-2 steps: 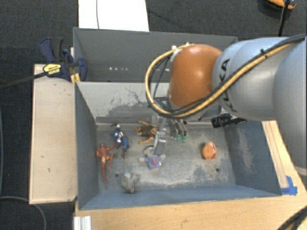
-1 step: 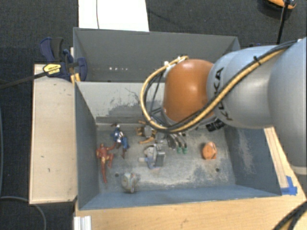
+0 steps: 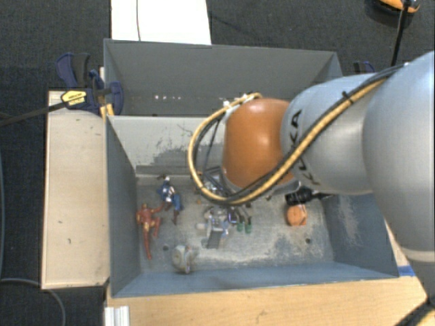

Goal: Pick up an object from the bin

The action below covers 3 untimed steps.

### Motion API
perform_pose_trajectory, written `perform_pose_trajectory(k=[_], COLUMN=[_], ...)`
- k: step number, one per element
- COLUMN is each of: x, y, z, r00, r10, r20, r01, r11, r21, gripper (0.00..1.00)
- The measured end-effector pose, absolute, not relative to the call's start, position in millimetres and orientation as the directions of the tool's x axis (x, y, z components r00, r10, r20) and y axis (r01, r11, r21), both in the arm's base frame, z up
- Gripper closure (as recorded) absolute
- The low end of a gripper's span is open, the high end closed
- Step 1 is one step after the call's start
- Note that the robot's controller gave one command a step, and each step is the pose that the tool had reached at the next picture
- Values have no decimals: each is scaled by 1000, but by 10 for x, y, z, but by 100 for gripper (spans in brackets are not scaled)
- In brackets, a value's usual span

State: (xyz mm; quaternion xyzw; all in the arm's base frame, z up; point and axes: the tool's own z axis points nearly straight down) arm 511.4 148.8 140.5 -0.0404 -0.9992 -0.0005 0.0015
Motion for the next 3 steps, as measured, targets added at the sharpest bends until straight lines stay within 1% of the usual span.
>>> perform_pose_trajectory(k=[1,2,3], x=[5052,5292,5603], y=[1569,1400,1274], z=[1458,1739,1789], r00=[-985,-997,-999], r10=[174,-82,-49], r20=[-1,1,-7], r01=[174,-82,-49], r11=[985,997,999], r21=[3,3,3], gripper=[0,0,0])
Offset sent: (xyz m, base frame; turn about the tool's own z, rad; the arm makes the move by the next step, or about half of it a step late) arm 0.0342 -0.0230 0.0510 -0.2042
